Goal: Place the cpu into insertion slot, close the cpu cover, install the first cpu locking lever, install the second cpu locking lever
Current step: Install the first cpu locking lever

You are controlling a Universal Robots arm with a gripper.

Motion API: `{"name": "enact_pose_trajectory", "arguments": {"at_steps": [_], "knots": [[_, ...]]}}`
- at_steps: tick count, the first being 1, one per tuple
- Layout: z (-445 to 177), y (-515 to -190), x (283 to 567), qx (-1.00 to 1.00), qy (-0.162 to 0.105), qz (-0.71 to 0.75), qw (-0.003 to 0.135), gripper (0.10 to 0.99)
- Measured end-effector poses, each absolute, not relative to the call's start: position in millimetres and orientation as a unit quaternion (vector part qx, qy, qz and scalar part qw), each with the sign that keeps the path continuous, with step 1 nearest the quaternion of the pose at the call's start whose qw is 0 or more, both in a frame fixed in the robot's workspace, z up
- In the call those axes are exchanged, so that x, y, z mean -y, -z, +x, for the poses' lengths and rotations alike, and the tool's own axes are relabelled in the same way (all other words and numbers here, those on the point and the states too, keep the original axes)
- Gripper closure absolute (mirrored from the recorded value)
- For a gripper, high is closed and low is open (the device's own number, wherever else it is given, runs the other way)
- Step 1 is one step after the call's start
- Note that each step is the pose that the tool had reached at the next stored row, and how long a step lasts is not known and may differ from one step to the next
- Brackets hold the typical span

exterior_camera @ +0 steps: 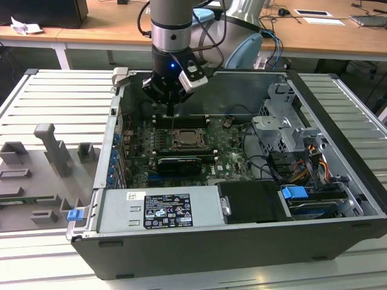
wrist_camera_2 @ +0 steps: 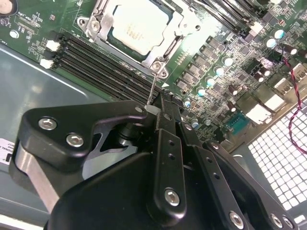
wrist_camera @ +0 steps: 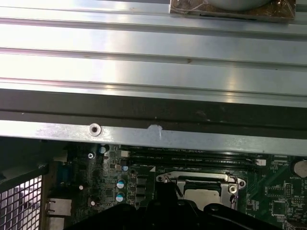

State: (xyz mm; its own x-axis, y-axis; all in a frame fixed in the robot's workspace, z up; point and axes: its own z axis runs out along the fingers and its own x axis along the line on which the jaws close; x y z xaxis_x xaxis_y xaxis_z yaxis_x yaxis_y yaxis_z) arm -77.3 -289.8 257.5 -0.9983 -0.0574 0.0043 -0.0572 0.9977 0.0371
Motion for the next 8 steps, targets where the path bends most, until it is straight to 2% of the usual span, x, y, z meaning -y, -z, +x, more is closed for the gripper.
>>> {"name": "enact_pose_trajectory", "arguments": {"at_steps": [8], "knots": [[-75.3,-257.5,289.9,0.999,0.019,0.029,0.003,0.980]]}}
